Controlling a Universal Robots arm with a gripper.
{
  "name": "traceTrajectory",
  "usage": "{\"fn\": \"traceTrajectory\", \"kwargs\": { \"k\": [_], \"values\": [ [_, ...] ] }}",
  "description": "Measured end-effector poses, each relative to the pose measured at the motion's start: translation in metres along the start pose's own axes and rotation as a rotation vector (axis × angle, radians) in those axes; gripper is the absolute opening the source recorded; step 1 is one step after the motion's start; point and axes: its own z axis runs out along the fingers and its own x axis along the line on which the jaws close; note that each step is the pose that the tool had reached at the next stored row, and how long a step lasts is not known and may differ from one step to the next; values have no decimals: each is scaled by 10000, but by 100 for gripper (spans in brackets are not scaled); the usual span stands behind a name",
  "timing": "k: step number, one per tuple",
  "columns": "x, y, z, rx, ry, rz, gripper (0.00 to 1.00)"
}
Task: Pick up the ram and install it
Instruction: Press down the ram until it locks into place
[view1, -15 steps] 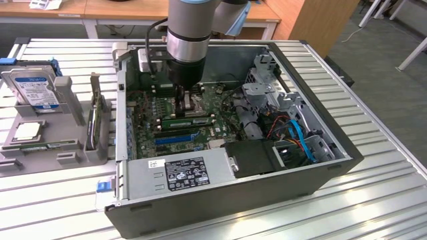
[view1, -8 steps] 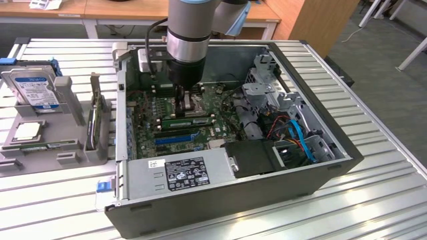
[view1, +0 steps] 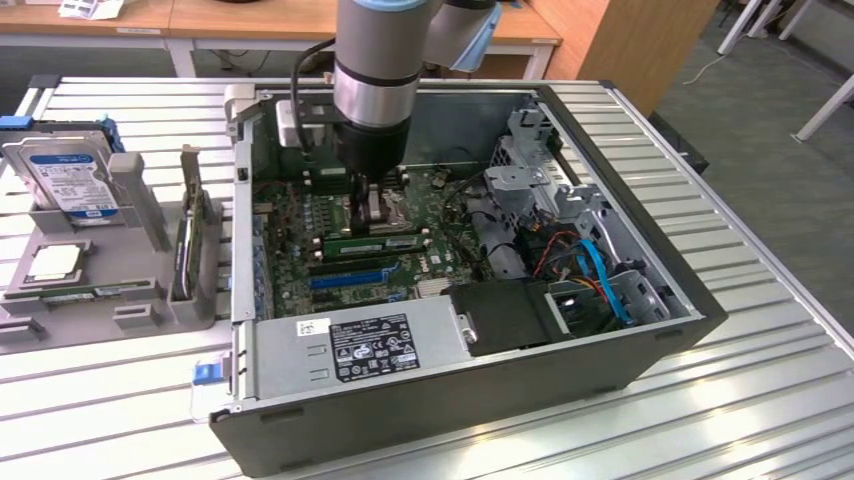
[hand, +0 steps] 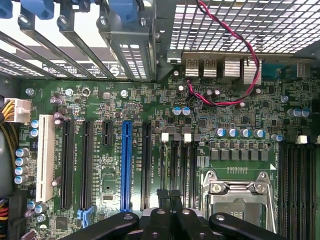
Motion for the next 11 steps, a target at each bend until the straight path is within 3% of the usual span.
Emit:
{"fn": "traceTrajectory", "kwargs": {
  "k": [11],
  "values": [
    [0, -2, 57, 0, 1, -1, 10]
  ]
}}
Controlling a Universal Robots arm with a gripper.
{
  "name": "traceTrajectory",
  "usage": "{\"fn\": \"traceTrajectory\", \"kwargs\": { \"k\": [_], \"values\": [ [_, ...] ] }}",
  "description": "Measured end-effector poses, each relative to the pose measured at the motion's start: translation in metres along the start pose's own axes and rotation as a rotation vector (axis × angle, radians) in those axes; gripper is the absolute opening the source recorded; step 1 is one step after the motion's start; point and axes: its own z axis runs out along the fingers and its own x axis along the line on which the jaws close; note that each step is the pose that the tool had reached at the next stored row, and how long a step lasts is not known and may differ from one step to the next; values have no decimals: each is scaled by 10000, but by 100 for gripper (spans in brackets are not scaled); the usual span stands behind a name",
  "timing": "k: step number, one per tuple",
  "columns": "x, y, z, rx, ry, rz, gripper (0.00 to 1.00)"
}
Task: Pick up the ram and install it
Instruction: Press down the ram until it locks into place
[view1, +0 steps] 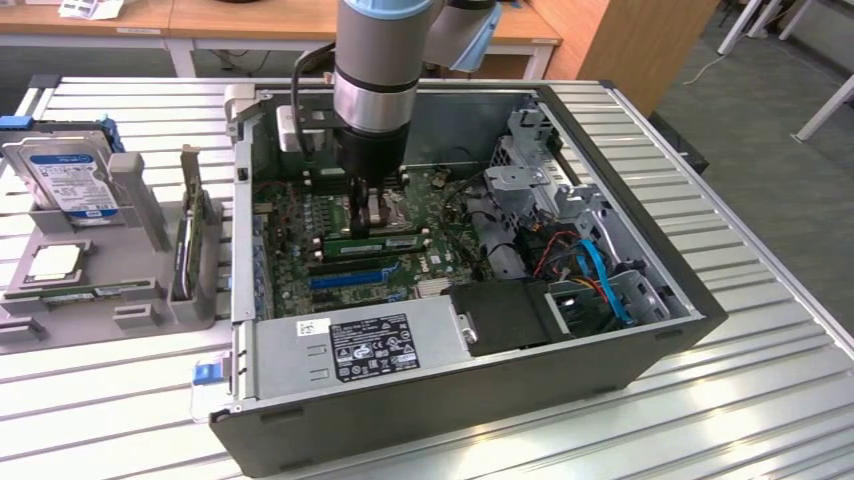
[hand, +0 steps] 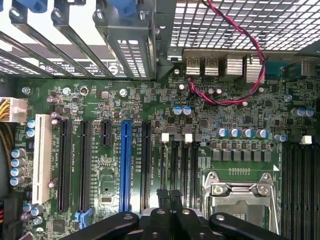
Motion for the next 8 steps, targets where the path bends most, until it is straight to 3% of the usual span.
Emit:
{"fn": "traceTrajectory", "kwargs": {
  "k": [8],
  "values": [
    [0, -1, 12, 1, -2, 0, 10]
  ]
}}
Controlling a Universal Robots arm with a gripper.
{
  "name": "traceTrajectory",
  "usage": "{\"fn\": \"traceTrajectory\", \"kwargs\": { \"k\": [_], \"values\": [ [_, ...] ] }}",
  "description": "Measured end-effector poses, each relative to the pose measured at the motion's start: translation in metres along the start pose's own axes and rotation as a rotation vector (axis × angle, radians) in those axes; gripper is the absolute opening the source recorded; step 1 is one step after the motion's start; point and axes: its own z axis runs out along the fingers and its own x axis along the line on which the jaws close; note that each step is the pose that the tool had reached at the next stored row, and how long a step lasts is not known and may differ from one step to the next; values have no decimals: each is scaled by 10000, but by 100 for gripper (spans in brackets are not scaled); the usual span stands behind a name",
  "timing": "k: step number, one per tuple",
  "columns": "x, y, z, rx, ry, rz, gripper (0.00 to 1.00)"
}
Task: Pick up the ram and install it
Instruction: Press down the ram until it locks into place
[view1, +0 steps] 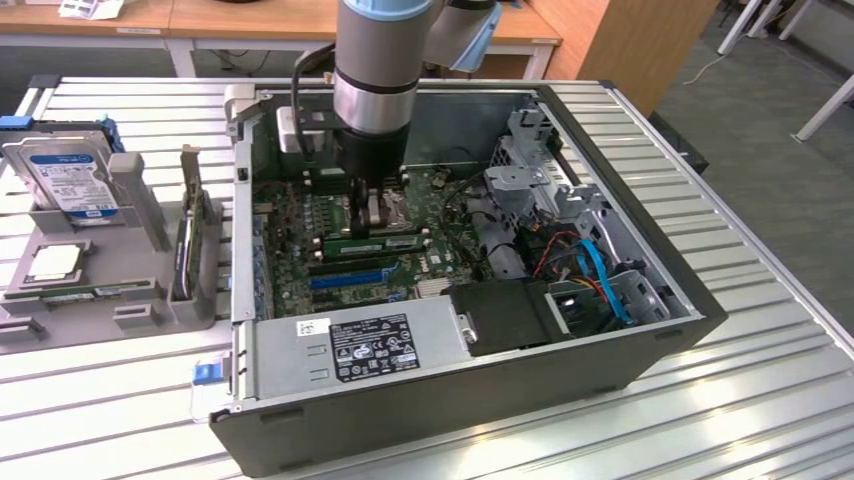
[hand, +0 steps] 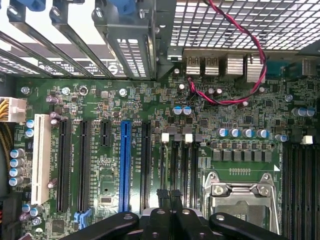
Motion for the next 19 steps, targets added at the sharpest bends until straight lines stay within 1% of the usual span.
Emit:
{"fn": "traceTrajectory", "kwargs": {
  "k": [19],
  "values": [
    [0, -2, 46, -1, 3, 0, 10]
  ]
}}
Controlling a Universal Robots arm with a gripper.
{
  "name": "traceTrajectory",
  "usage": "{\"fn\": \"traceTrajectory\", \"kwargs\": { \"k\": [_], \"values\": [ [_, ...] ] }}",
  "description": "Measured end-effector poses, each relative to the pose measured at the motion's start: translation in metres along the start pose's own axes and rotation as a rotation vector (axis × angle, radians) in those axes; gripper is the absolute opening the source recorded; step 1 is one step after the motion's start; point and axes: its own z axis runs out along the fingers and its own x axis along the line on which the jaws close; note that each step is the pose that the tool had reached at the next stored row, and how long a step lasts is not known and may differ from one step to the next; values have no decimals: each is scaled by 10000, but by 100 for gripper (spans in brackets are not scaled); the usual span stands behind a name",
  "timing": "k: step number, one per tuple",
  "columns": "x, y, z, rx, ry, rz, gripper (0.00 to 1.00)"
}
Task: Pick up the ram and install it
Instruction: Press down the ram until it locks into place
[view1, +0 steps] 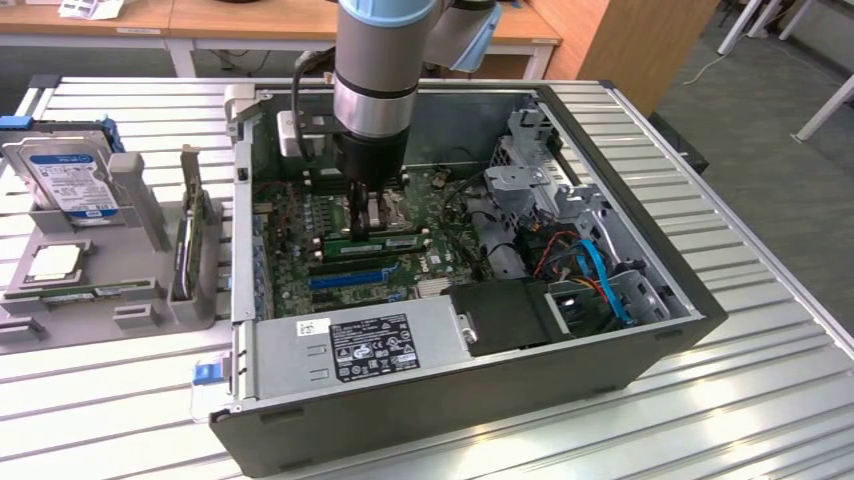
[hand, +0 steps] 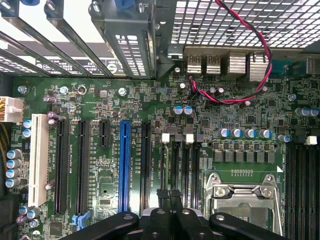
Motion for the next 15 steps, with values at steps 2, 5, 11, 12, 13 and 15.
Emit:
{"fn": "traceTrajectory", "kwargs": {
  "k": [2, 5, 11, 12, 13, 15],
  "values": [
    [0, 0, 2, 0, -1, 0, 10],
    [0, 0, 10, 2, -2, 0, 10],
    [0, -1, 14, 1, -1, 0, 10],
    [0, -1, 14, 1, -1, 0, 10],
    [0, 0, 15, 1, -2, 0, 10],
    [0, 0, 14, 1, -1, 0, 10]
  ]
}}
